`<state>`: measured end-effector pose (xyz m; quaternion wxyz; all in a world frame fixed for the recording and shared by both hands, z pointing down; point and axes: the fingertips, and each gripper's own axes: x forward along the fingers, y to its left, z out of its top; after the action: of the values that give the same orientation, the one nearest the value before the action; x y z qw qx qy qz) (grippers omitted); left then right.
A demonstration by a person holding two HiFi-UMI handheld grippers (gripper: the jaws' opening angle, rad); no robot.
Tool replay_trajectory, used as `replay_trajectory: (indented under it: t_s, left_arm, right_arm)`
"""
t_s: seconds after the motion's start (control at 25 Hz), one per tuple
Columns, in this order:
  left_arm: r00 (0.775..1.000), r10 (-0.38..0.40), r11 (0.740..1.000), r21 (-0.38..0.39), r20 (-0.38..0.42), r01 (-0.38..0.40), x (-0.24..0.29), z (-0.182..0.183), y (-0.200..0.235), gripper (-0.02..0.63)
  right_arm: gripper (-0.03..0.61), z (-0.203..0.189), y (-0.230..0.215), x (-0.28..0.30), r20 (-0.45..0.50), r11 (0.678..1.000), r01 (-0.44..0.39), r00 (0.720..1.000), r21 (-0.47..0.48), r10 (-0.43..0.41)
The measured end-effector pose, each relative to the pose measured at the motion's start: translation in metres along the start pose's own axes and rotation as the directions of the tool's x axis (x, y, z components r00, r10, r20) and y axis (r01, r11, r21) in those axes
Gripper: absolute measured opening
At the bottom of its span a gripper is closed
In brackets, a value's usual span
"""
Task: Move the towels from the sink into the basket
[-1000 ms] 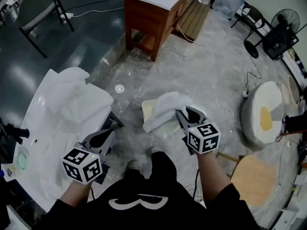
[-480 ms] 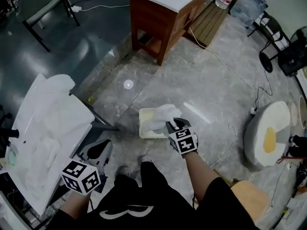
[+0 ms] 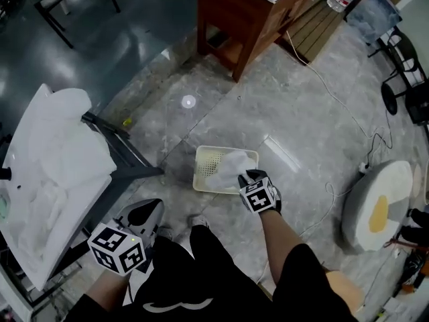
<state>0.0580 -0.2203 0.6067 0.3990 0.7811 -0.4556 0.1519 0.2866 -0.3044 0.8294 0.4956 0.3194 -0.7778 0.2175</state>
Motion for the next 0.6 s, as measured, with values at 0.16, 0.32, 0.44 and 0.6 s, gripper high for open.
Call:
replay_trajectory:
  t_s: [0.16, 0.32, 0.44, 0.6]
  left_arm:
    - [1.000, 0.009, 0.998, -0.054, -0.008, -0.010, 0.013, -0.013, 0.012, 0.008]
    - [0.999, 0.022, 0.997, -0.079, -0.026, -0.024, 0.016, -0.027, 0.017, 0.006]
    - [0.999, 0.038, 0.994, -0.097, -0.033, -0.041, 0.015, -0.031, 0.019, 0.006]
    - [0.998, 0.044, 0.994, -0.095, -0.045, -0.049, 0.012, -0.033, 0.013, 0.006]
  right_arm:
    - [0.098, -0.010, -0.001, 0.028, -0.067, 0.999, -0.038, 0.997, 0.036, 0.040]
    - [0.204, -0.023, 0.006, 0.042, -0.103, 0.991, -0.091, 0.989, 0.100, 0.101]
    - [0.260, -0.024, 0.010, 0.046, -0.083, 0.984, -0.118, 0.988, 0.133, 0.129]
    - [0.278, -0.028, 0.013, 0.043, -0.073, 0.982, -0.119, 0.989, 0.147, 0.130]
